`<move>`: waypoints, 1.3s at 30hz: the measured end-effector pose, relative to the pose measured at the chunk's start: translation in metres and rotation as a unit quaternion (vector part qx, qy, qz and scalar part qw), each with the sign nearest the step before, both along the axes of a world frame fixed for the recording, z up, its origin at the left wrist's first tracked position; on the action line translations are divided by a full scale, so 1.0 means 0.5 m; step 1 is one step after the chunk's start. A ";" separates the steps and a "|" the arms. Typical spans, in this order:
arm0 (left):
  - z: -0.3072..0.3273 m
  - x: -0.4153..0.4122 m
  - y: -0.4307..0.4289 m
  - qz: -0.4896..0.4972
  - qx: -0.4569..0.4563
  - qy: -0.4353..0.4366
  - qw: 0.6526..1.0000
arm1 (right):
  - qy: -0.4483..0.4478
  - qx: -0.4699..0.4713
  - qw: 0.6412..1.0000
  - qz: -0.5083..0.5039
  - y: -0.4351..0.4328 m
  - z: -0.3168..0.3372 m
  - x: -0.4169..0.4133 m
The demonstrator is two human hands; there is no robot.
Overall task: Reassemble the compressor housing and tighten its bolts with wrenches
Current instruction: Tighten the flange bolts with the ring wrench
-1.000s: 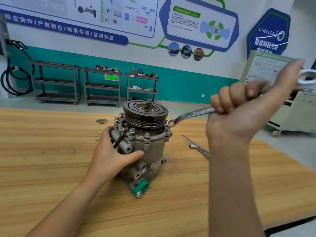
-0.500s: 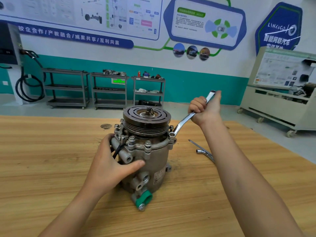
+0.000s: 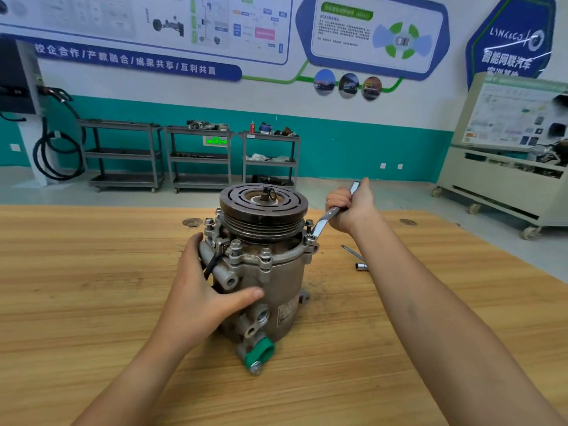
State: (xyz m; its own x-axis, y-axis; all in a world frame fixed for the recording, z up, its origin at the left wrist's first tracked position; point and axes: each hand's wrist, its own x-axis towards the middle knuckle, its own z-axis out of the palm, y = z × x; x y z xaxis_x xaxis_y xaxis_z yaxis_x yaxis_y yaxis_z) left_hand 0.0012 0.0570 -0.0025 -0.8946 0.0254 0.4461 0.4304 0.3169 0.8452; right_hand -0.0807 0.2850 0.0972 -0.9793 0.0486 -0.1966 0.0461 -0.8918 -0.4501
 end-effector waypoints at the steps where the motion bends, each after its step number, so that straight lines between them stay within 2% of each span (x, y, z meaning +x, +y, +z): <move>1: -0.001 0.000 0.004 0.013 0.007 0.005 1.000 | -0.008 -0.004 1.000 -0.026 -0.003 -0.002 0.004; 4: 0.000 -0.001 0.011 0.038 0.018 0.001 0.999 | -0.032 0.011 0.995 -0.092 -0.017 0.003 0.010; 9: 0.002 -0.005 0.009 0.043 0.012 0.002 0.999 | -0.037 -0.001 0.990 -0.133 -0.019 0.003 0.015; 20: -0.009 -0.008 0.012 0.051 0.007 0.013 0.999 | 0.038 -0.076 0.957 -0.277 -0.002 -0.017 0.074; 26: -0.004 -0.006 0.012 0.011 0.026 -0.001 1.000 | 0.093 -0.109 0.957 -0.251 0.000 -0.029 0.088; 32: 0.018 0.006 0.016 0.012 -0.006 -0.013 1.000 | 0.137 -0.102 0.974 -0.151 0.027 -0.061 0.091; 39: 0.023 0.001 0.014 0.018 -0.027 -0.003 0.999 | 0.159 -0.169 0.966 -0.112 0.033 -0.060 0.095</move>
